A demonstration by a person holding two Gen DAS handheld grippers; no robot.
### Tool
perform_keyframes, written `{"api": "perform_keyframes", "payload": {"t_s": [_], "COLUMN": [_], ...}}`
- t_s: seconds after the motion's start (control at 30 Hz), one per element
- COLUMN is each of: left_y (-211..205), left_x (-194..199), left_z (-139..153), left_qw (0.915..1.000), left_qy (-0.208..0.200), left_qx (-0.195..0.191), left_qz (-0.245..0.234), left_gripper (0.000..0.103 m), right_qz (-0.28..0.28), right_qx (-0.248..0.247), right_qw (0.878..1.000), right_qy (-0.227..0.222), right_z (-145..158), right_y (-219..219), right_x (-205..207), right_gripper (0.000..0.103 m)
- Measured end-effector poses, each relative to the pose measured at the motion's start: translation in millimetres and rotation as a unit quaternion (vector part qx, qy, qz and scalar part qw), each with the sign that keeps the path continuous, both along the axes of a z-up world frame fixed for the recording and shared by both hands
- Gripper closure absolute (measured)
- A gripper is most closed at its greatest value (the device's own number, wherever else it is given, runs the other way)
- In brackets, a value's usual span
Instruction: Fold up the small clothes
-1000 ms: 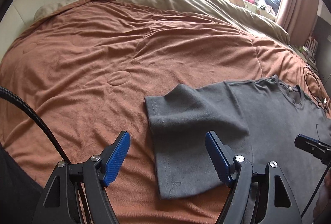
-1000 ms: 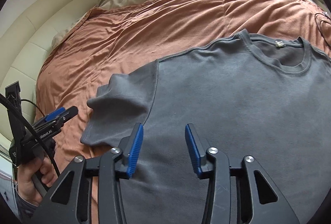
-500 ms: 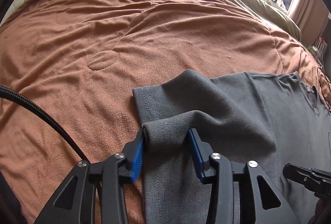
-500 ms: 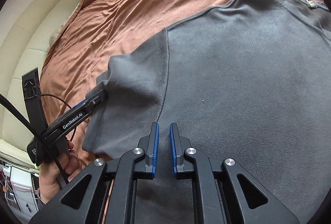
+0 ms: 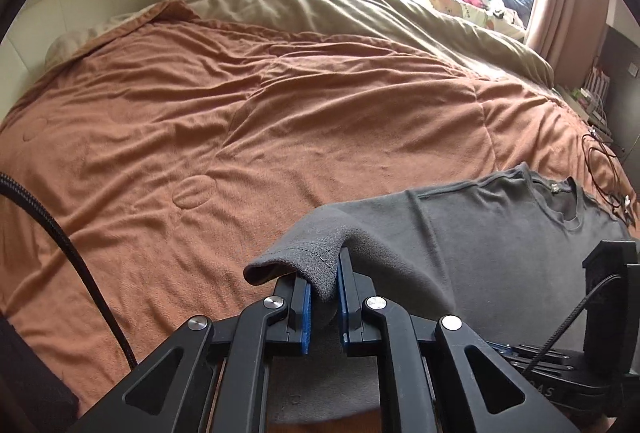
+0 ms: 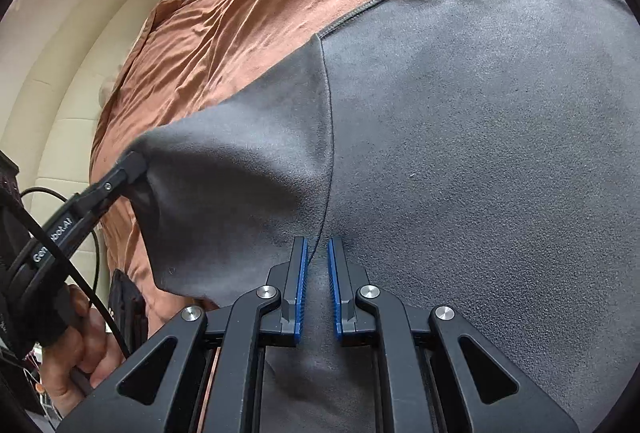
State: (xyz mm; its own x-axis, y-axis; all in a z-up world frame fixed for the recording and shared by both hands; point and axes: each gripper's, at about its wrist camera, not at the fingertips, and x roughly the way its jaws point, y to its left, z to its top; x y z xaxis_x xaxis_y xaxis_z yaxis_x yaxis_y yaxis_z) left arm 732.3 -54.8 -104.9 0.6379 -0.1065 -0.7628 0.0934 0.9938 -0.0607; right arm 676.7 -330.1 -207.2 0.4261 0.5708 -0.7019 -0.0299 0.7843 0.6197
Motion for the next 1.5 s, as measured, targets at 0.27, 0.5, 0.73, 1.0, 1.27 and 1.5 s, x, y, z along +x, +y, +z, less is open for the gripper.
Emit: {"api": "perform_keyframes", "payload": {"t_s": [0.27,0.5,0.73,1.0,1.27,1.5], "left_y": [-45.9,-94.1,-150.2,-186.1,-151.6,-109.1], "left_x": [-13.2,-21.1,-25.1,-30.8,-35.1,-40.4], "left_z": [33.9,45.7,29.2,13.8,26.9,4.8], "left_qw": [0.9993,0.9979,0.9943,0.9907,0.9939,0.9948], "left_qy": [-0.013,-0.016,0.0,0.033,0.017,0.044], "left_qx": [0.011,0.018,0.02,0.015,0.027,0.035], "left_qz": [-0.033,-0.061,-0.105,-0.131,-0.106,-0.085], "left_gripper": [0.092,0.092,0.092,0.052,0.043,0.043], "right_qz": [-0.028,-0.065,-0.101,-0.133,-0.108,-0.042], "right_qx": [-0.013,-0.007,-0.009,-0.006,-0.02,-0.094], "right_qw": [0.999,0.997,0.994,0.991,0.993,0.993], "right_qy": [-0.027,-0.041,-0.038,-0.028,-0.043,-0.064], "right_z": [31.9,47.7,54.5,61.8,70.9,80.6], "right_y": [-39.6,-92.9,-146.6,-179.3,-162.4,-115.2], "right_x": [-35.3,-73.6,-109.1,-139.3,-135.4,-119.3], "right_gripper": [0.032,0.032,0.032,0.026,0.025,0.025]}}
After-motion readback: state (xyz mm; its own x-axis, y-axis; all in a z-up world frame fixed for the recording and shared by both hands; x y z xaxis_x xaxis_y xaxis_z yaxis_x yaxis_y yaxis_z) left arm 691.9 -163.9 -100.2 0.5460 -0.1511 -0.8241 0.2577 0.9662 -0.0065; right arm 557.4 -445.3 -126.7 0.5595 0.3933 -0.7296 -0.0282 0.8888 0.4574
